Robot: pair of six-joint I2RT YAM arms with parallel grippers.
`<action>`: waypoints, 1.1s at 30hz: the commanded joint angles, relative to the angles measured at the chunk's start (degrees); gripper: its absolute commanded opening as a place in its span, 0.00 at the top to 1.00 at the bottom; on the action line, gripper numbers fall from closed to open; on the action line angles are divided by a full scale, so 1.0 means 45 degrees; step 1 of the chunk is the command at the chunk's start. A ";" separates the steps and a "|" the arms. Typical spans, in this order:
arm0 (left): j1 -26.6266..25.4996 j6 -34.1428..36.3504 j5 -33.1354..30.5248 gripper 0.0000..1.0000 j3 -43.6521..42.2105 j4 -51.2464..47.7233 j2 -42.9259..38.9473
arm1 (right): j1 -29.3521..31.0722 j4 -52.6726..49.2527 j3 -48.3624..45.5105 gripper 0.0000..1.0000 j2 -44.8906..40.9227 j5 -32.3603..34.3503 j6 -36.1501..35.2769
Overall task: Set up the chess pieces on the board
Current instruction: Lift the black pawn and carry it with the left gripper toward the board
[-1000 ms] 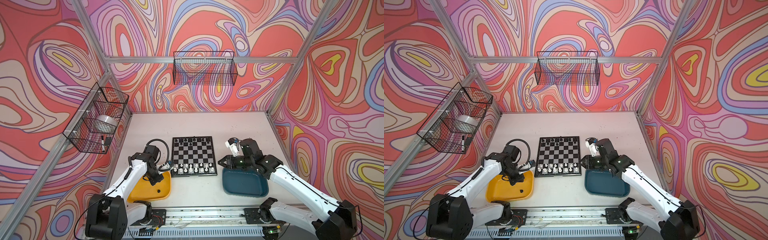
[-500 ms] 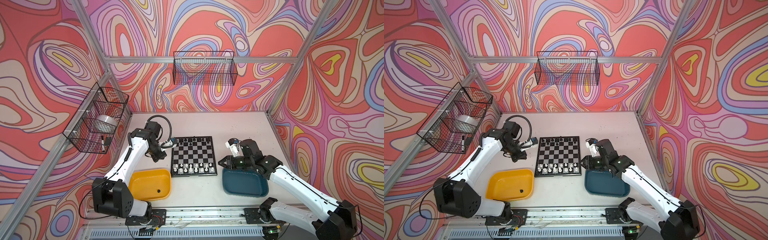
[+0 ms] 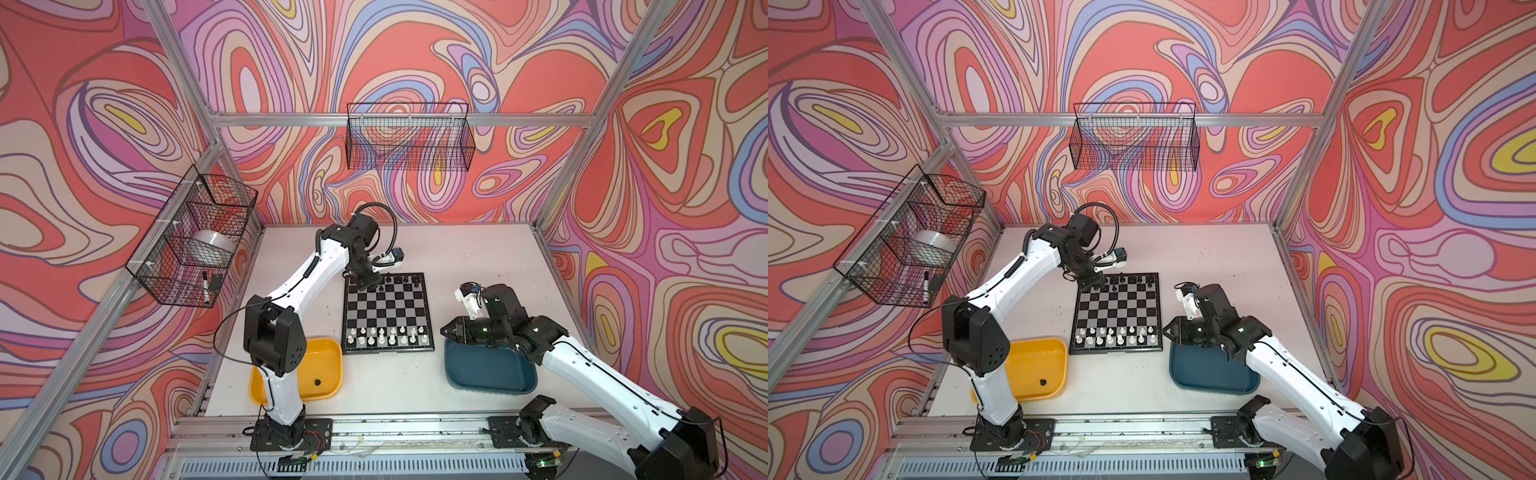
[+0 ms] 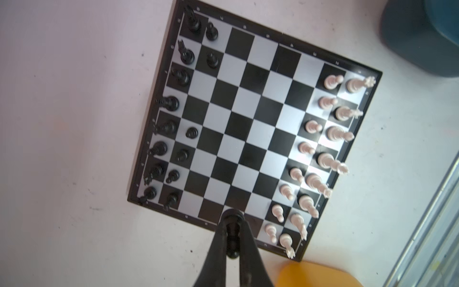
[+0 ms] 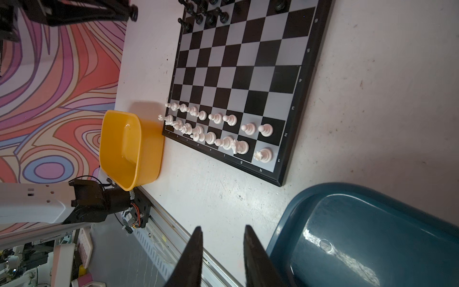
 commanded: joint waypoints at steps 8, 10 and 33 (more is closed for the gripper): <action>-0.0648 -0.0619 0.0497 0.90 0.1639 0.1051 0.2370 | -0.0015 -0.0875 0.0398 0.71 -0.0523 0.1038 0.0084; -0.0690 -0.0638 0.0417 0.90 0.1618 0.1238 0.2592 | -0.0015 -0.0932 0.0327 0.71 -0.0606 0.1103 0.0154; -0.1112 -0.1224 -0.0251 0.91 0.1404 0.3303 0.4221 | -0.0015 -0.1469 -0.0575 0.71 -0.2047 0.1347 0.0842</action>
